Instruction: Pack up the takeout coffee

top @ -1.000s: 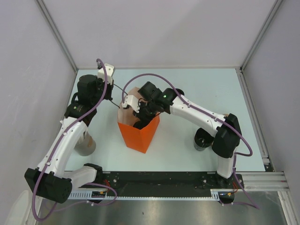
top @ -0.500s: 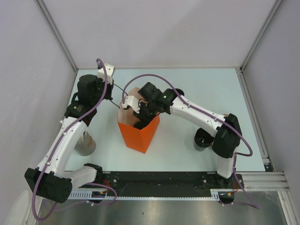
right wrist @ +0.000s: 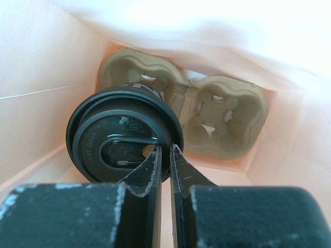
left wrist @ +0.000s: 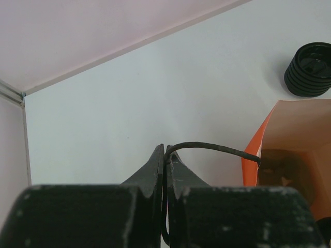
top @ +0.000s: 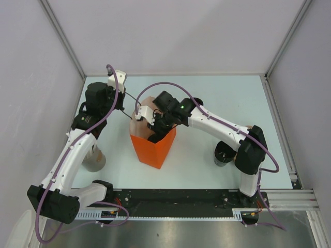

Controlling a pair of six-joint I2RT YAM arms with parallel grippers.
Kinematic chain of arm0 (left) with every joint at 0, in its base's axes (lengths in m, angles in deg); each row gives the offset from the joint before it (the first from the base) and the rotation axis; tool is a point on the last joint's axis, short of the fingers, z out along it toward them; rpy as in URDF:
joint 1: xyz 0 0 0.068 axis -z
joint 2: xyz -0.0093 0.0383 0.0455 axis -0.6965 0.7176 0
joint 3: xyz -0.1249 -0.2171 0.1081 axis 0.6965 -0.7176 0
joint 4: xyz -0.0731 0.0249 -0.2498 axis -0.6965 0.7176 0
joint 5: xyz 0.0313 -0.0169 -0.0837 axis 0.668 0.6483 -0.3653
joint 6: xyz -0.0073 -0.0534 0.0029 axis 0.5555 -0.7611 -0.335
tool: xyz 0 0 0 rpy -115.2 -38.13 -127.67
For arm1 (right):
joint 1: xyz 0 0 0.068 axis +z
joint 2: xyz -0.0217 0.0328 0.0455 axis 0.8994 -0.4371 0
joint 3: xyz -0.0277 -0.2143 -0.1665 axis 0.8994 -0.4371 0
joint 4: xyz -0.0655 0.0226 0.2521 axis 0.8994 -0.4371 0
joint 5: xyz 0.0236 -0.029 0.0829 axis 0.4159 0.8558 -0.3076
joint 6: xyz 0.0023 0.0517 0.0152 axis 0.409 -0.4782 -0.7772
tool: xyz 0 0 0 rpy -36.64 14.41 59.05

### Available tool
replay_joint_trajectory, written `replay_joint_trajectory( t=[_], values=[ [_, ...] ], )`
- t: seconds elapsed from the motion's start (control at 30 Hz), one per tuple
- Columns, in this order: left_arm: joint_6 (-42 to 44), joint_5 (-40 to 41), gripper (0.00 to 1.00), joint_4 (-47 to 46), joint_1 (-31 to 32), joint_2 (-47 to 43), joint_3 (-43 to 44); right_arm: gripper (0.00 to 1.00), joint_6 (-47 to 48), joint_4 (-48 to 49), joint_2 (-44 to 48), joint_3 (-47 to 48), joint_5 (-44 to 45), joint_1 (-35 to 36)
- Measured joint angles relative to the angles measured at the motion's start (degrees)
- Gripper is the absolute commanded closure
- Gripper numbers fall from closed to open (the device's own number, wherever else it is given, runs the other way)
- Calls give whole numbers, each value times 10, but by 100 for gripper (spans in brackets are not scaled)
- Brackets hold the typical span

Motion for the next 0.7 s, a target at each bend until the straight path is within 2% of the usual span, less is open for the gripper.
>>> replay_joint_trajectory(
  t=[0.7],
  values=[
    [0, 0, 98, 0, 0, 2, 0, 100, 0, 2, 0, -9, -4, 2]
  ],
)
